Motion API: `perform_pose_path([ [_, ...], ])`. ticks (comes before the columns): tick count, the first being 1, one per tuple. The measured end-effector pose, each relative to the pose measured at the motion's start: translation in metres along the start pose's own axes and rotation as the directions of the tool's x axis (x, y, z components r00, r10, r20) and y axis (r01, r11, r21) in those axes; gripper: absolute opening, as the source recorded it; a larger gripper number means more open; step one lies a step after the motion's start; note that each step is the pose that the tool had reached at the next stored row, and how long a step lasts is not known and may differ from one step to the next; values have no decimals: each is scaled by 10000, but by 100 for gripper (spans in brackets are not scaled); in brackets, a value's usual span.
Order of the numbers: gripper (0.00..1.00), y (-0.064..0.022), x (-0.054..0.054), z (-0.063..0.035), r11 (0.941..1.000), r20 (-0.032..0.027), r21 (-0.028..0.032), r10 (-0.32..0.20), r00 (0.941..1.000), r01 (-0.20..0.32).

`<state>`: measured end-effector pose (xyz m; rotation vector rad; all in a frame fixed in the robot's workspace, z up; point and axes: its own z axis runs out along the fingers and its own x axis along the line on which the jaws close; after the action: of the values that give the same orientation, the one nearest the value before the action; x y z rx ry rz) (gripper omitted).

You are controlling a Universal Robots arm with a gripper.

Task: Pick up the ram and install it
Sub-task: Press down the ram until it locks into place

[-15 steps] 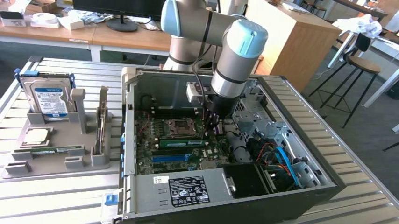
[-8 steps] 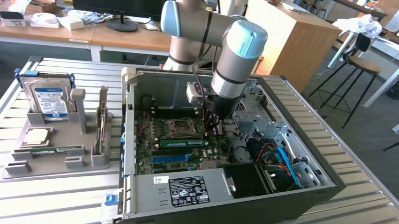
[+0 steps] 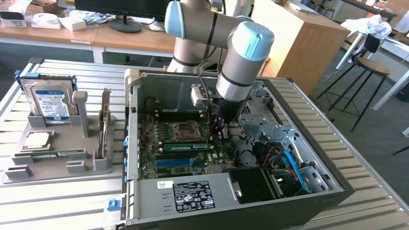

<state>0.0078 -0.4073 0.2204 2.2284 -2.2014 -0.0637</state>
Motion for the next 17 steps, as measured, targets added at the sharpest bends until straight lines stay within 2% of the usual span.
perform_pose_path([
  [17,10,-1,1,26,10000,-1,2,-1,10000,1],
])
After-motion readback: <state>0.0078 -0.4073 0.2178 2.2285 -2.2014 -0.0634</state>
